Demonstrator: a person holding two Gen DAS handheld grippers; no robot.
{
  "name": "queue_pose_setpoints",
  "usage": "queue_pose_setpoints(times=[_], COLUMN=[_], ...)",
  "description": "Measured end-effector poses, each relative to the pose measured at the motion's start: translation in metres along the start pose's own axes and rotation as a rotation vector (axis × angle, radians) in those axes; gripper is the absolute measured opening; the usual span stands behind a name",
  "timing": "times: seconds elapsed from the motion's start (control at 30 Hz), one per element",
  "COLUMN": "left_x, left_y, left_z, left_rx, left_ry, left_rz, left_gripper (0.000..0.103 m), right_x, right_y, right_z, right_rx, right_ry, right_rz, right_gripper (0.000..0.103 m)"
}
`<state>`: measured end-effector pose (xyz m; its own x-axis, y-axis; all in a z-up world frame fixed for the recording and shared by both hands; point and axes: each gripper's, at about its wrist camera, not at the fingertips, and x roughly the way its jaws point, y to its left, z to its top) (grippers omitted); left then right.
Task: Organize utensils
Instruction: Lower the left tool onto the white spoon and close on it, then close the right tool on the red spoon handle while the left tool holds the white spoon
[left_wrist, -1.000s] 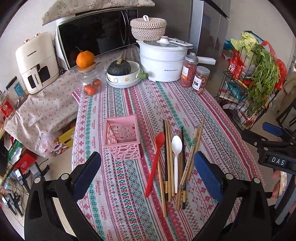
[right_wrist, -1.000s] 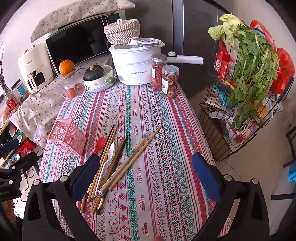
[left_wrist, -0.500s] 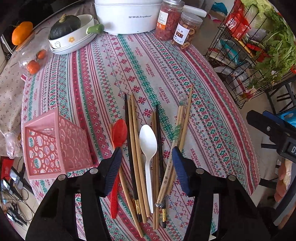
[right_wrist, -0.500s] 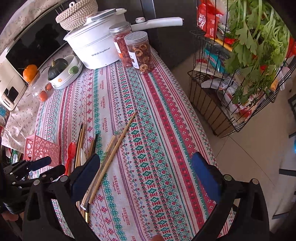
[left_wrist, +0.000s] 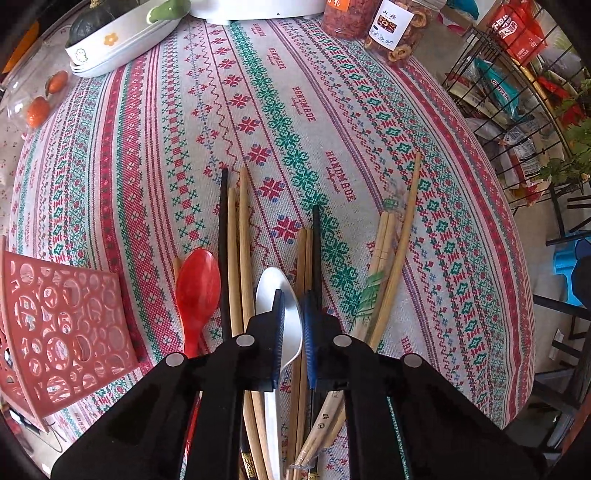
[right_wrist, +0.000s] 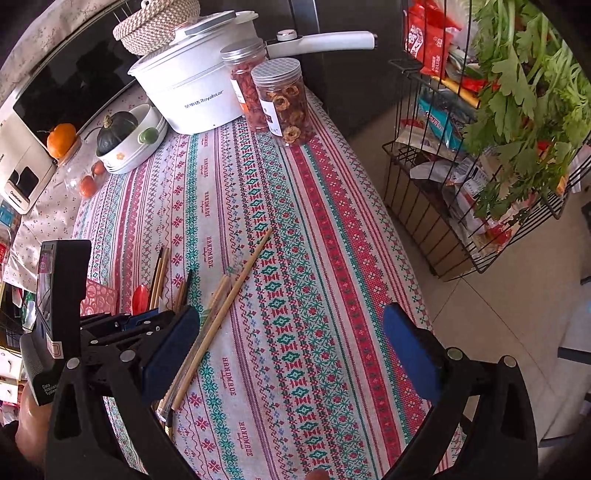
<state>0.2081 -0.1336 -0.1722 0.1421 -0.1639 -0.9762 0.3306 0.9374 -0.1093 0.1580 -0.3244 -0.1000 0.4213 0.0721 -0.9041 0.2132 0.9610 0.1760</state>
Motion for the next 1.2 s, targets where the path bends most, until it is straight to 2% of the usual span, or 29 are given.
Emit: queue_pose_setpoints(times=[0.03,0.13,0.3,0.43,0.53,0.6,0.63,0.67,0.7,0.77,0.87,1.07,1.2], left_x=[-0.002,-0.023,-0.077,-0.116,-0.145,-0.162,-0.168,-0.173,-0.176,-0.181,-0.186,-0.182,-0.184], left_y=[0.001,0.008,0.024,0.044,0.061,0.072,0.078,0.084,0.09,0.097,0.108,0.138,0.15], left_z=[0.0,-0.007,-0.029,-0.058,-0.082,-0.097,-0.104,-0.111,-0.117,-0.122,-0.13,-0.138,-0.142], left_rx=[-0.001,-0.004,-0.023,-0.061,-0.071,-0.07,-0.068,-0.066,-0.07,-0.083,-0.076,-0.113,-0.134], left_ry=[-0.013,-0.081,-0.26,-0.391,-0.483,-0.547,-0.579,-0.614,-0.645,-0.657,-0.689,-0.676,-0.685], left_rz=[-0.005,-0.042,-0.164,-0.22,-0.232,-0.239,-0.245,-0.25,-0.248,-0.254,-0.244,-0.257,-0.262], left_gripper=[0.003,0.003,0.003,0.003,0.003,0.003,0.003,0.003,0.003,0.003,0.003,0.003,0.003], right_x=[0.0,0.001,0.004,0.01,0.021,0.033,0.039,0.046,0.054,0.068,0.084,0.109,0.122], right_y=[-0.001,0.0,0.011,0.033,0.053,0.067,0.075,0.083,0.092,0.108,0.132,0.164,0.176], right_z=[0.0,-0.001,-0.002,-0.008,-0.013,-0.015,-0.016,-0.016,-0.017,-0.019,-0.022,-0.025,-0.026], right_rx=[0.0,0.002,0.003,-0.031,-0.041,-0.04,-0.04,-0.04,-0.039,-0.035,-0.036,-0.007,-0.009], right_ry=[0.001,0.002,0.01,0.032,0.07,0.099,0.115,0.133,0.153,0.186,0.225,0.281,0.291], right_rz=[0.001,0.019,0.081,0.133,0.196,0.233,0.253,0.274,0.295,0.331,0.351,0.37,0.31], right_gripper=[0.097,0.097,0.097,0.097,0.096,0.093,0.085,0.074,0.069,0.047,0.034,0.033,0.033])
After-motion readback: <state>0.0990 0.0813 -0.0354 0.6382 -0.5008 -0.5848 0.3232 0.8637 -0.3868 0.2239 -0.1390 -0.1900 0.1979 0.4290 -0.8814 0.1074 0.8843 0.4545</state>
